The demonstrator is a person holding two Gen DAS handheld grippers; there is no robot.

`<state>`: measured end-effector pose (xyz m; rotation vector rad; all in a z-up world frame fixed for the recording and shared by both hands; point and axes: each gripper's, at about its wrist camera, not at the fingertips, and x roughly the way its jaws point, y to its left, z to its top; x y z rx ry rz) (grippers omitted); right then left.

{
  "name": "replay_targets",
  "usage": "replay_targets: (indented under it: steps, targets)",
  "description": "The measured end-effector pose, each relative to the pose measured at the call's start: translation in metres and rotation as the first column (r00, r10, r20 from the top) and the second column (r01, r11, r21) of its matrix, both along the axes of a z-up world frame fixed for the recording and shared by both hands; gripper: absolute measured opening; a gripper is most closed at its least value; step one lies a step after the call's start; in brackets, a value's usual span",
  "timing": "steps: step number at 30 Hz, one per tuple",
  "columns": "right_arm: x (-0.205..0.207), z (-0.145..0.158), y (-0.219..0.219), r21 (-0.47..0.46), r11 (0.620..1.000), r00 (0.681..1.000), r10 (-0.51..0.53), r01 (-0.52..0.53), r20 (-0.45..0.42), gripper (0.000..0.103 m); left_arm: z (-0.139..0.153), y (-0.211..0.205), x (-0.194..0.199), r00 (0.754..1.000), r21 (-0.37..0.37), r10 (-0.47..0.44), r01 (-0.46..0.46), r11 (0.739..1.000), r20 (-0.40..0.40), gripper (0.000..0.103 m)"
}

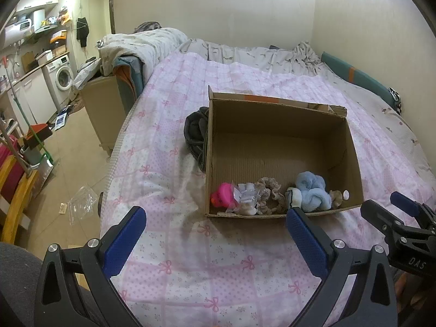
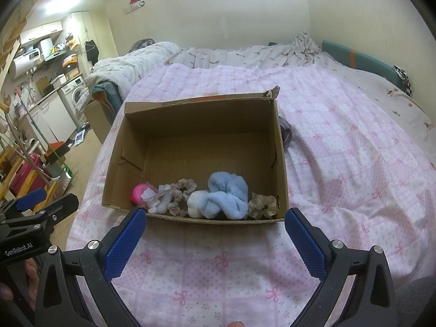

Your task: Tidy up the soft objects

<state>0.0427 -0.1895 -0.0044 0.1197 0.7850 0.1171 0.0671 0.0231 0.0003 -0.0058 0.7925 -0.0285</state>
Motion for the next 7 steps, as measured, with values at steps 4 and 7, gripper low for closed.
replay_targets:
  steps: [4,7]
  targets:
    - [0.0000,0.0000,-0.0002,-0.002,1.000,1.000,0.003,-0.003,0.002,0.103,-0.0004,-0.0007,0.0001,1.000,-0.001,0.000,0.000,1.000,-0.001,0.103]
    - [0.0005,0.0011,-0.0012,-0.004,1.000,1.000,0.006,-0.006,0.007,0.103,-0.0017,-0.0014,-0.0006,1.000,-0.003,-0.001,0.001,1.000,-0.002,0.103]
